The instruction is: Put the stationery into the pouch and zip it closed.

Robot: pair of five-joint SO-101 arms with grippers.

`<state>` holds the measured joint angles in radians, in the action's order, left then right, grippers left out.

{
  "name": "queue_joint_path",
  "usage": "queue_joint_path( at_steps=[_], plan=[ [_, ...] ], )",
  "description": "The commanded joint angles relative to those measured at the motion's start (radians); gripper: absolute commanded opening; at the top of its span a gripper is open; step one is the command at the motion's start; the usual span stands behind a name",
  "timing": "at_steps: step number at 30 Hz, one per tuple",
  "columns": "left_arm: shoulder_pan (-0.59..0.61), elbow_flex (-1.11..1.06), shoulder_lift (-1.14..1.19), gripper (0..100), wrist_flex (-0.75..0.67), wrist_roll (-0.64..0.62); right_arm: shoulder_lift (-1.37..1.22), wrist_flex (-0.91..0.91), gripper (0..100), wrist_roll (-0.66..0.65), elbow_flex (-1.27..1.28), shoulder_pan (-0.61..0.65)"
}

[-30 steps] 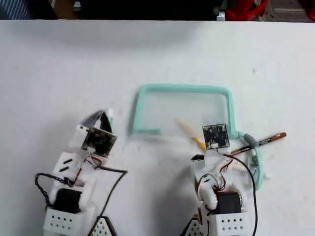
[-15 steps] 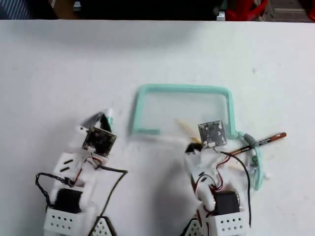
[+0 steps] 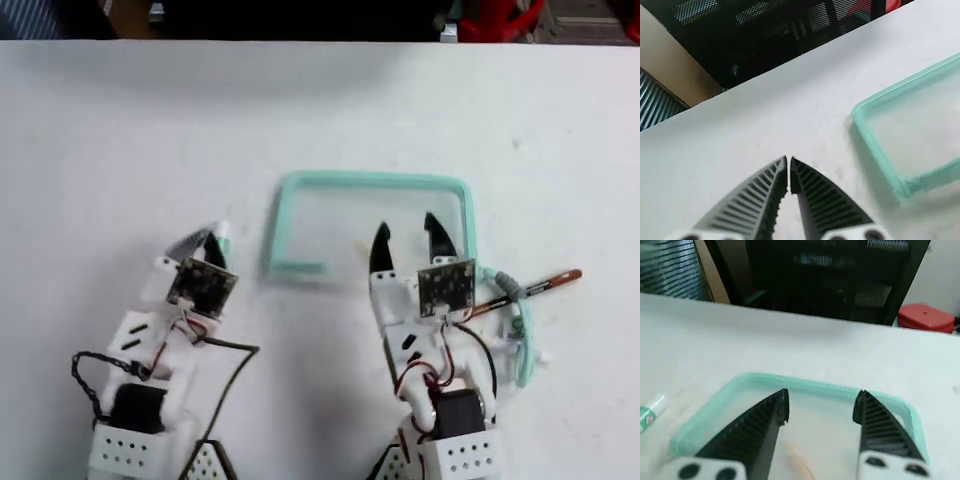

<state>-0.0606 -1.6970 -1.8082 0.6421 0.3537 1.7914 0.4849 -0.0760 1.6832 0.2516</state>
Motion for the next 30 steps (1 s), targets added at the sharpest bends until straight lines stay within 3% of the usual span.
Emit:
queue_joint_path(
  at_steps=[1, 7, 15, 20, 25, 30],
  plan=[
    [0.028, 0.003, -0.013, 3, 0.003, -0.005, 0.01, 0.104, 21.8, -0.009, 0.006, -0.041],
    [0.028, 0.003, -0.013, 3, 0.005, -0.005, 0.01, 0.122, 21.8, -0.029, 0.006, -0.076],
    [-0.001, 0.003, -0.013, 3, 0.011, -0.005, 0.01, 0.174, 21.8, -0.109, 0.006, 0.027],
    [-0.033, 0.005, -0.013, 3, 0.011, -0.005, 0.01, 0.199, 21.4, -0.267, 0.006, 0.031],
    [-0.028, 0.008, -0.013, 3, 0.011, -0.005, 0.01, 0.197, 0.5, -0.299, 0.006, 0.027],
    [-0.028, 0.008, -0.013, 3, 0.015, -0.005, 0.01, 0.196, 20.9, -0.298, 0.006, 0.03]
  ],
)
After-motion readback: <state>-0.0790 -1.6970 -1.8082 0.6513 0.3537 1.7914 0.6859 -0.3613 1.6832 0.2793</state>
